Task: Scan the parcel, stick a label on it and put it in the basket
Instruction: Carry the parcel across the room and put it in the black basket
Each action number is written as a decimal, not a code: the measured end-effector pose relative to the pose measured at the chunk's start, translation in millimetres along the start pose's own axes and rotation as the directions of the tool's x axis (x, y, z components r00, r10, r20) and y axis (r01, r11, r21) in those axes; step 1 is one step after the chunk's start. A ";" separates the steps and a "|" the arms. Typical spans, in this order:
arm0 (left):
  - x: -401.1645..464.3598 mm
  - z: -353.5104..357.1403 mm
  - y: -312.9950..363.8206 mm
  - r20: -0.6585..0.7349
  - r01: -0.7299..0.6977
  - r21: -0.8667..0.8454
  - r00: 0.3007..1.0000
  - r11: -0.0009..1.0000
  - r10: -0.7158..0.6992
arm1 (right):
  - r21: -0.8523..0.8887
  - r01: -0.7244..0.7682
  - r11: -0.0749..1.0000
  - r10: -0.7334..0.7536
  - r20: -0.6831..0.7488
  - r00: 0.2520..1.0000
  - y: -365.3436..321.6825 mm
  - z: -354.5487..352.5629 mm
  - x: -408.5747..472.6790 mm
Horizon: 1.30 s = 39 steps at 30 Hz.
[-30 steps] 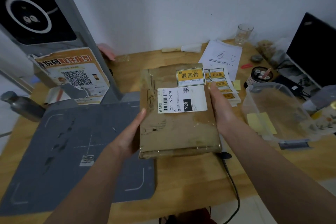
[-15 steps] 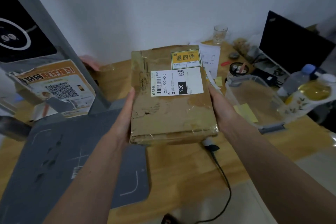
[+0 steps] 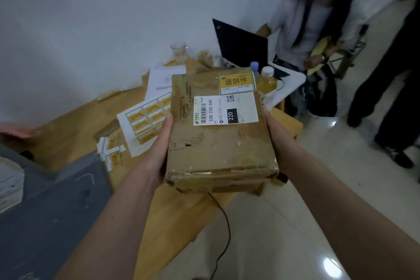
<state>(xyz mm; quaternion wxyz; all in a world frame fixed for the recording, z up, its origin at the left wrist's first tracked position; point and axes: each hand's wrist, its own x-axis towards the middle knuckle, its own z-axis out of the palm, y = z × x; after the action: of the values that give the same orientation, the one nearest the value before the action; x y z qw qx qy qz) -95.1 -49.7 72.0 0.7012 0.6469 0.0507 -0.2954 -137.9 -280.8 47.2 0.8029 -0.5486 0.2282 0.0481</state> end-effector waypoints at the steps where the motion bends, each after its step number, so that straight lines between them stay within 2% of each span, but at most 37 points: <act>1: 1.5 13.0 -1.6 0.040 0.010 0.033 0.999 0.999 -0.011 | 0.017 0.015 1.000 -0.014 -0.027 1.000 -2.2 -16.4 -9.3; 7: 8.0 89.5 -18.2 0.274 0.005 0.169 0.960 0.986 -0.052 | 0.219 0.031 0.975 0.011 -0.188 0.982 -10.3 -102.2 -59.7; 14: 6.8 191.7 -33.0 0.387 -0.021 0.246 0.919 0.969 -0.078 | 0.291 0.138 0.947 -0.022 -0.370 0.929 -15.6 -180.4 -117.2; 18: 3.9 254.9 -41.0 0.522 0.000 0.243 0.843 0.970 -0.131 | 0.313 0.213 0.925 -0.025 -0.511 0.860 -22.4 -228.2 -152.0; 22: 0.6 316.8 -50.6 0.677 0.026 0.230 0.713 0.973 -0.180 | 0.325 0.303 0.896 -0.034 -0.630 0.776 -27.7 -270.3 -193.1; 29: 0.1 405.5 -74.5 0.815 0.047 0.289 0.511 0.956 -0.272 | 0.318 0.419 0.850 -0.056 -0.738 0.672 -25.1 -322.2 -262.0; 33: -0.5 439.7 -84.7 0.824 0.030 0.348 0.467 0.937 -0.321 | 0.322 0.472 0.821 -0.050 -0.783 0.620 -18.9 -338.6 -285.1; 39: 12.5 482.0 -86.2 0.815 0.024 0.418 0.431 0.908 -0.387 | 0.312 0.533 0.787 -0.076 -0.808 0.585 -22.3 -360.3 -289.8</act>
<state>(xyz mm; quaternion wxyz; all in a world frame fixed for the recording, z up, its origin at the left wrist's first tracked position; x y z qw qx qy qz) -276.3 -504.7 66.8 0.4567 0.4984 -0.2931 -0.6761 -501.9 -564.7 81.9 0.7431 -0.3070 0.4442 -0.3954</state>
